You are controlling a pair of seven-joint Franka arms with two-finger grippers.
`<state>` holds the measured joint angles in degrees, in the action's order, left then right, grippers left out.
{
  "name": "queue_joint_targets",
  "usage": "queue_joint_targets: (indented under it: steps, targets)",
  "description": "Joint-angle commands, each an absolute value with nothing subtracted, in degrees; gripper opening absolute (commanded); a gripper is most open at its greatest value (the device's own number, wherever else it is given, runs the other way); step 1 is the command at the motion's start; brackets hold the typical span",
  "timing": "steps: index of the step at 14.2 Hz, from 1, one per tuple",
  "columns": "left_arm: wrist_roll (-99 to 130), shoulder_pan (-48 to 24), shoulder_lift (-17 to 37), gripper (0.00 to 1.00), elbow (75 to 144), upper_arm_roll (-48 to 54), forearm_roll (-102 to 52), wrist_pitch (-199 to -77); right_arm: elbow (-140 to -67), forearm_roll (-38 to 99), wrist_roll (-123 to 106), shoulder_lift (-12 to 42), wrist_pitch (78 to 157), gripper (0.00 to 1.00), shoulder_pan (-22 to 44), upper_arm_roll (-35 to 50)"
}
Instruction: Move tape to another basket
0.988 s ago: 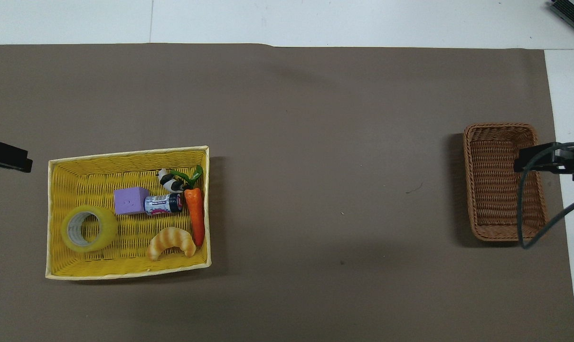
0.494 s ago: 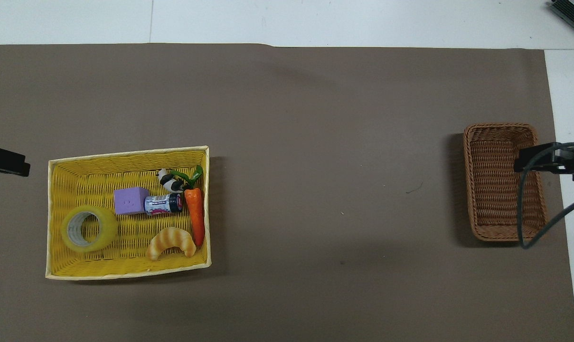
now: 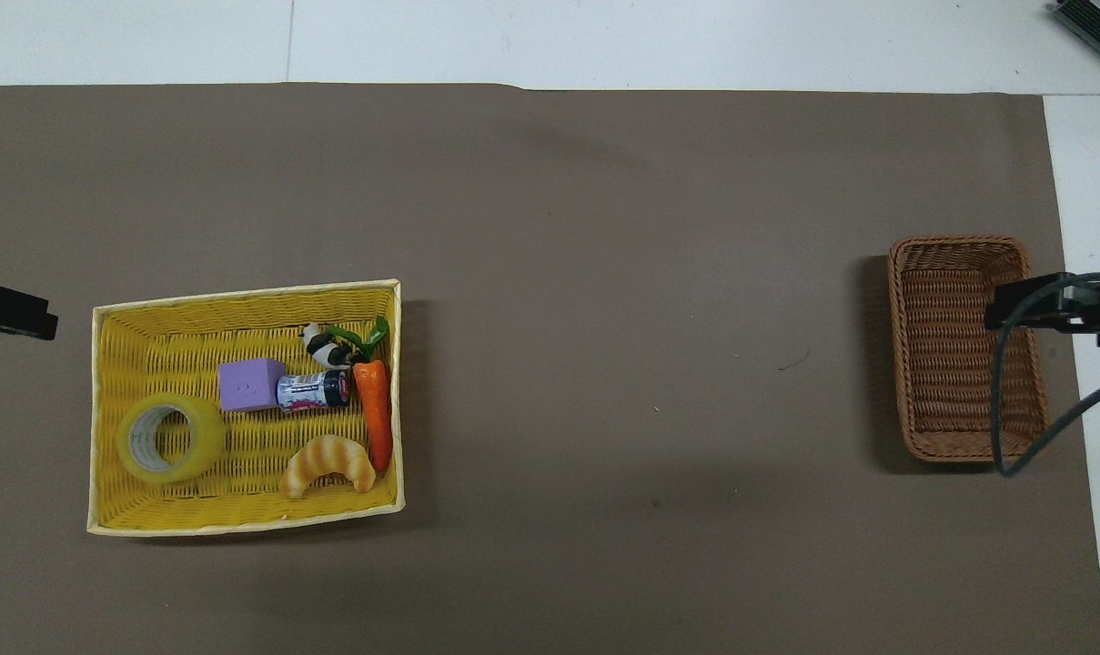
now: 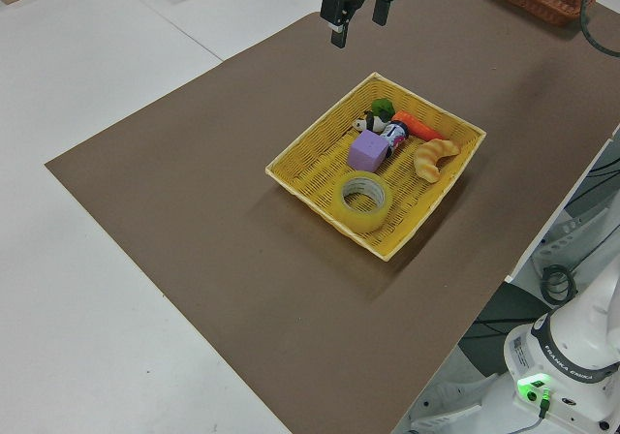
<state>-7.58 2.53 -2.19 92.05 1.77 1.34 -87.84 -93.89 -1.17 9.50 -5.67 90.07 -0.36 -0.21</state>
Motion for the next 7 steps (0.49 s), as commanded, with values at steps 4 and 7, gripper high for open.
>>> queue_joint_targets:
  steps: [4,7]
  targets:
    - [-9.58,2.81,-4.57,1.00,95.97,1.67,1.93,-89.03,-94.13,-0.44,8.88,-6.15,90.09,1.00,-0.88,0.00]
    - [-8.27,3.60,-5.27,1.00,97.55,1.50,1.93,-88.95,-94.13,-0.44,8.88,-6.24,90.09,1.00,-0.88,0.00]
